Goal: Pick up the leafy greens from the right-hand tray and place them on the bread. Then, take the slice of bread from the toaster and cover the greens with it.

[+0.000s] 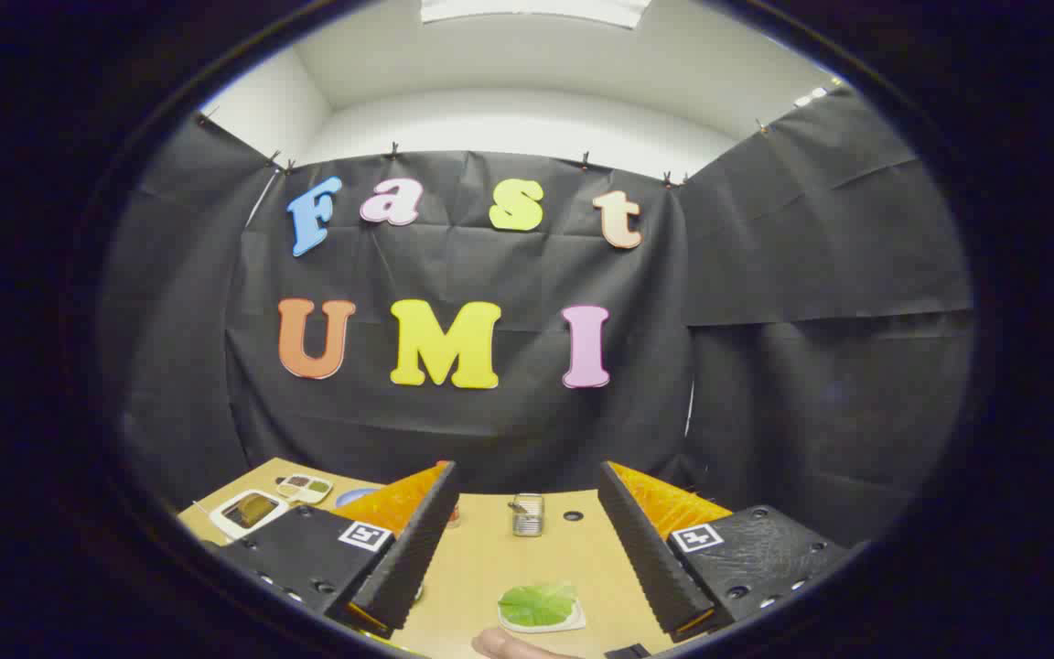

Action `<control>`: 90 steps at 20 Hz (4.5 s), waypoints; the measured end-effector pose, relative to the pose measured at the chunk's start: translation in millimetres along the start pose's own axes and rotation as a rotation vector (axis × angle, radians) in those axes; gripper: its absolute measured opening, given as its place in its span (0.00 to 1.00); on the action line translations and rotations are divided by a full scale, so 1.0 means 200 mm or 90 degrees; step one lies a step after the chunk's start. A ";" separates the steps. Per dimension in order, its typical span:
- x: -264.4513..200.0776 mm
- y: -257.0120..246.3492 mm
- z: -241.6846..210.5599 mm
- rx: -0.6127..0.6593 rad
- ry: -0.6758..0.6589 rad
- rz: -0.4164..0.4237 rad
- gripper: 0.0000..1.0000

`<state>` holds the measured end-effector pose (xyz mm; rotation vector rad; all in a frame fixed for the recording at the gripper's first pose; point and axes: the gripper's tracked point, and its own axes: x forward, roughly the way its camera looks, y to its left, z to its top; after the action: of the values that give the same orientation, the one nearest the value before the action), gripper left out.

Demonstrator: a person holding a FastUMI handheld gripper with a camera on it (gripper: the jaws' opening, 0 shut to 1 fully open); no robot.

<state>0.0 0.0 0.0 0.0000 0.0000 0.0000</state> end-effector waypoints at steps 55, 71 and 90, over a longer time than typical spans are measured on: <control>0.99 -0.24 -2.11 -0.013 0.604 0.176 0.57; 0.87 -0.14 -1.80 -0.042 0.531 0.129 0.01; 0.37 0.54 -1.21 -0.074 0.436 0.123 0.01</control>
<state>73.1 108.1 -241.6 -0.1156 0.6854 0.1933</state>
